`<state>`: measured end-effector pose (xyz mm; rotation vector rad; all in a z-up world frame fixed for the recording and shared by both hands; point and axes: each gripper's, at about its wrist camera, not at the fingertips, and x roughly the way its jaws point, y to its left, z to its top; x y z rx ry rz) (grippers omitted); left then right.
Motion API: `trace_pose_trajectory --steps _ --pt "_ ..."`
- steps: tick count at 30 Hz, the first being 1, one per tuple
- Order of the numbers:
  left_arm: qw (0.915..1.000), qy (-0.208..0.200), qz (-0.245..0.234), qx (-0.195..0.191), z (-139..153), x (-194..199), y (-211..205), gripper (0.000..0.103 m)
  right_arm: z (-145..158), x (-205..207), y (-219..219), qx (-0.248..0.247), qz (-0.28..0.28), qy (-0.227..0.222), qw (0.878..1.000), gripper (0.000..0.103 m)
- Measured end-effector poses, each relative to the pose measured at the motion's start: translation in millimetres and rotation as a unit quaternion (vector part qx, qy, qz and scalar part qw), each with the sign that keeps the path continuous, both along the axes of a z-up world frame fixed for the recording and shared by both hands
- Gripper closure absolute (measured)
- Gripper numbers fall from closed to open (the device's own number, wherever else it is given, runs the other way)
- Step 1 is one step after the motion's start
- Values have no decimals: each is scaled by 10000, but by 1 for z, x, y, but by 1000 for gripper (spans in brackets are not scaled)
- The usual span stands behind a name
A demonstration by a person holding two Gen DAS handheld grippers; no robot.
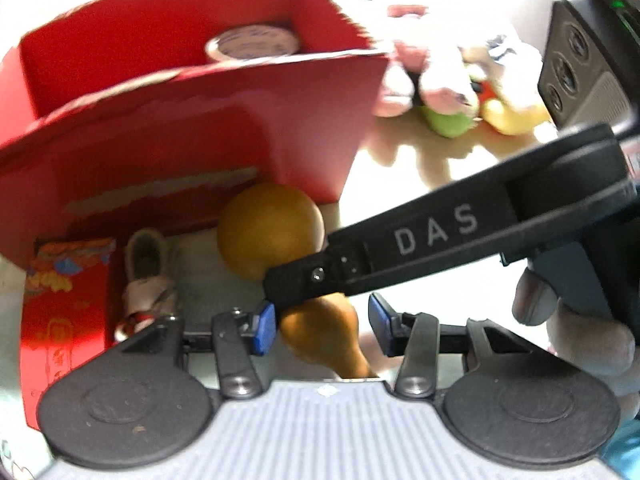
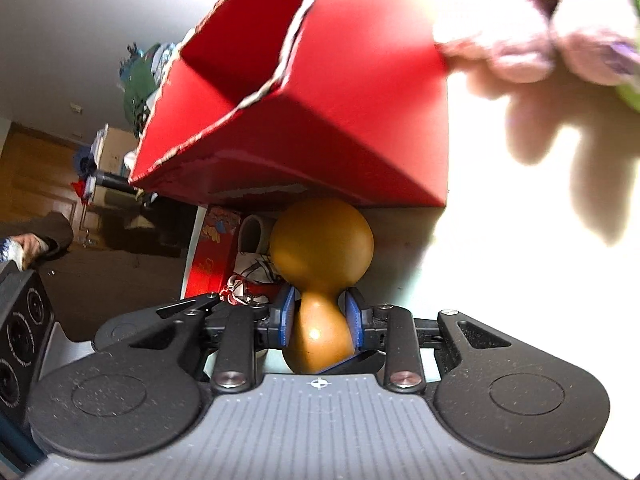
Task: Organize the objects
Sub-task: 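Lift the brown gourd with the right gripper and carry it over the box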
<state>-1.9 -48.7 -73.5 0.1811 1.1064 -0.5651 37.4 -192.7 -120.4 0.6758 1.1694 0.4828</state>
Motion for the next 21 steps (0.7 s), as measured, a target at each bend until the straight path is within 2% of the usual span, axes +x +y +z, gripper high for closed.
trace_pose_trajectory --steps 9,15,21 --pt "9982 -352 -487 -54 23 -14 -49 54 21 -27 -49 -26 -386 -386 9985 73" --pt "9952 -718 -643 -149 43 -29 -66 54 45 -32 -55 -73 -533 -808 9953 73" --pt "9919 -1002 -660 -408 67 -29 -83 54 71 -35 -64 -126 -619 -1293 9896 73"
